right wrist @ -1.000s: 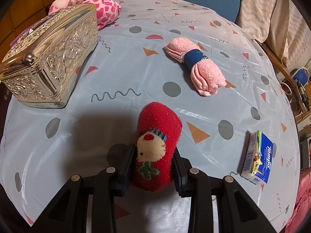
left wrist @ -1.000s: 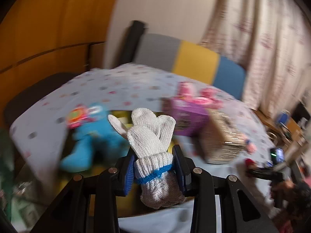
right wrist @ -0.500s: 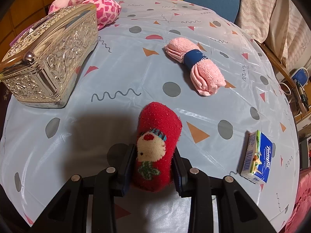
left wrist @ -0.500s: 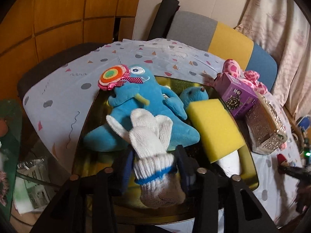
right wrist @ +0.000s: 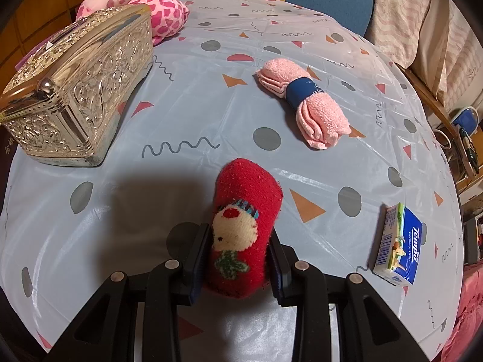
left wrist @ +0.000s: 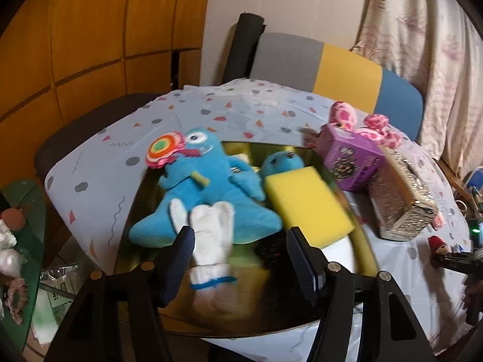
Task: Organize soft objects
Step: 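Carry the white gloves into the gold tray and open the left tool, then carry the red-hat sock doll into the gold tray and open the right tool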
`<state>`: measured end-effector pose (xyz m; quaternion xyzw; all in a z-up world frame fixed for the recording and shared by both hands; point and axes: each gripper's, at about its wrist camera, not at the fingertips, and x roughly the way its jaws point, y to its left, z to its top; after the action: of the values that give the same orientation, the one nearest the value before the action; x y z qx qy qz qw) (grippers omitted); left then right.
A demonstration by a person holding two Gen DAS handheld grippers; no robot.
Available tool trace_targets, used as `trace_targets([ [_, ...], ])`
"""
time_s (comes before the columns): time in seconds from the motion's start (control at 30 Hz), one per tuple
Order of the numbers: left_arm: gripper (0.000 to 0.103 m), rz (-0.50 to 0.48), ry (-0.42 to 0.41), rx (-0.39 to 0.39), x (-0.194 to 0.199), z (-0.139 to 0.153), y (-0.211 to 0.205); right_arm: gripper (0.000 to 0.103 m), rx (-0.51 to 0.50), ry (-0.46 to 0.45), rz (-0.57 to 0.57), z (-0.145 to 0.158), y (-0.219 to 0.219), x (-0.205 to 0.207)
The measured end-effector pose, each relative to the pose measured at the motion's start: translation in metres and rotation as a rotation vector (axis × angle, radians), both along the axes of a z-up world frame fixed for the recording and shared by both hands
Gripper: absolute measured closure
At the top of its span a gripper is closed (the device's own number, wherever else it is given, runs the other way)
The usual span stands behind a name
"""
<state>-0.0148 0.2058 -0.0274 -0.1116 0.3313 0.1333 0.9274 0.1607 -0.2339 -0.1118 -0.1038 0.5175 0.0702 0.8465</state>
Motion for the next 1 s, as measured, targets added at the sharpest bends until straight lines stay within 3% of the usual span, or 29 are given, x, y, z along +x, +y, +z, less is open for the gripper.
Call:
trace_targets([
  [0.53,0.036,-0.090,-0.030,0.029,-0.002,0.012,-0.042,0.069,-0.009,0.028,-0.028,0.000,0.006,-0.011],
  [0.7,0.036,-0.100,-0.025,0.023,-0.002,0.009,-0.044,0.073,-0.014,0.023,-0.043,0.005,0.013,-0.023],
  [0.87,0.035,-0.085,-0.036,0.021,-0.004,0.010,-0.038,0.076,0.111,0.000,-0.048,0.026,0.022,-0.035],
  [1.0,0.035,-0.064,-0.037,0.008,-0.005,0.009,-0.029,0.076,0.206,-0.059,0.056,0.058,0.055,-0.047],
])
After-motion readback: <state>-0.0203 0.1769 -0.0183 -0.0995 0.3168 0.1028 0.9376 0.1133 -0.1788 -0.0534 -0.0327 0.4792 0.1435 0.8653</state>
